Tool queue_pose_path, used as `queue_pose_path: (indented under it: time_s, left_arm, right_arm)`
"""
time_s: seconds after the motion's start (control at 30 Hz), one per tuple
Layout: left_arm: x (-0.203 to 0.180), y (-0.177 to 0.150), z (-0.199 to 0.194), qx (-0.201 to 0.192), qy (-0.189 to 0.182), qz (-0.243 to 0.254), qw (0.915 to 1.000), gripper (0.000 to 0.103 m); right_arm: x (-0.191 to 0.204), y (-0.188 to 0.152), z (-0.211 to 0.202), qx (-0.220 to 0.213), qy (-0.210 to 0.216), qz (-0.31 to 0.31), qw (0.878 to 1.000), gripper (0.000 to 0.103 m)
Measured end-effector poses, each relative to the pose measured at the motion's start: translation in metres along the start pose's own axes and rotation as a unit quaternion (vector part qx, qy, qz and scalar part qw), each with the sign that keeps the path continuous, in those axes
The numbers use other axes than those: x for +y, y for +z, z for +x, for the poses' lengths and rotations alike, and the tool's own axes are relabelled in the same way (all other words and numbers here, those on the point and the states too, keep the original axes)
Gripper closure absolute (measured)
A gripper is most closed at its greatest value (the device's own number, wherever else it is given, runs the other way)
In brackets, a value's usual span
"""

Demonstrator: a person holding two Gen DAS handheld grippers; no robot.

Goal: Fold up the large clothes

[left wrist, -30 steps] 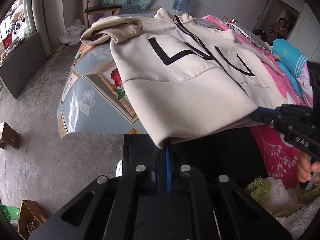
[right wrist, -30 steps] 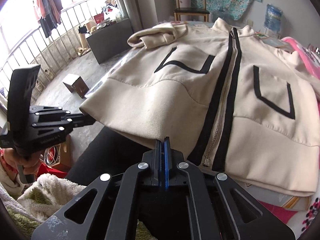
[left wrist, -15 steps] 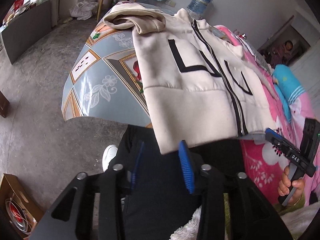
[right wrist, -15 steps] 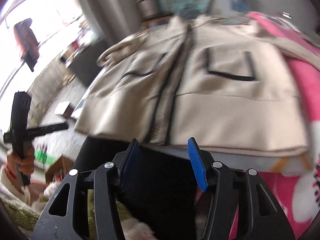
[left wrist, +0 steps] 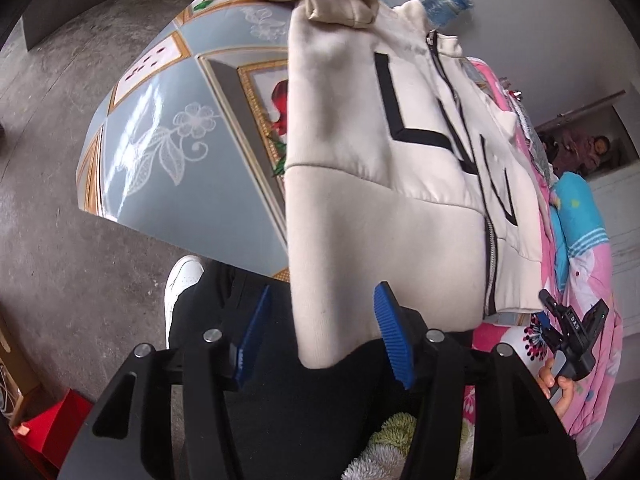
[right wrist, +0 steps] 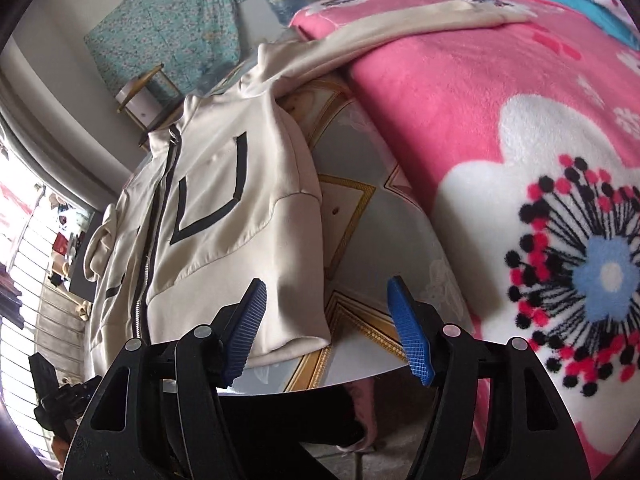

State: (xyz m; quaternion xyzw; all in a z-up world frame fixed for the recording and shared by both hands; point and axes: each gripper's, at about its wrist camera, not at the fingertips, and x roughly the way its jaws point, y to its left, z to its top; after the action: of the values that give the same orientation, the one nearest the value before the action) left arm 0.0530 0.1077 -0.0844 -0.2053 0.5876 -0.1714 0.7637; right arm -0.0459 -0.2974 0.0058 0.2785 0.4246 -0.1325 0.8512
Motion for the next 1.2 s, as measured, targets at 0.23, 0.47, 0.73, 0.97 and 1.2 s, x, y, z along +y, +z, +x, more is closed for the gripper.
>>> queue_pose_path:
  time_s: [0.23,0.47,0.73,0.97,1.2]
  left_arm:
    - [-0.009,-0.007,0.002,-0.008,0.013,0.009,0.9998,0.082]
    - [-0.035,-0.006,-0.053,-0.072,0.045,0.08,0.9932,0.099]
    - [-0.023,-0.004,-0.049,-0.039,0.071,0.099,0.9917,0.099]
    - [-0.024,-0.007,-0.045,-0.044,0.102,0.114,0.9872,0.09]
    - [-0.032,-0.015,-0.078,-0.118,0.152,0.133,0.9722,0.048]
  right_arm:
    - [0.014,-0.007,0.008,0.02,-0.018,-0.047,0.999,0.095]
    - [0.033,0.001,-0.048,-0.034,0.015,-0.055,0.998,0.099]
    - [0.017,-0.022,-0.038,0.011,0.012,-0.028,0.999,0.099]
    - [0.03,-0.024,-0.037,0.009,-0.053,-0.069,0.996,0.078]
    - [0.058,-0.019,-0.074,-0.045,-0.083,-0.124,0.988,0.021]
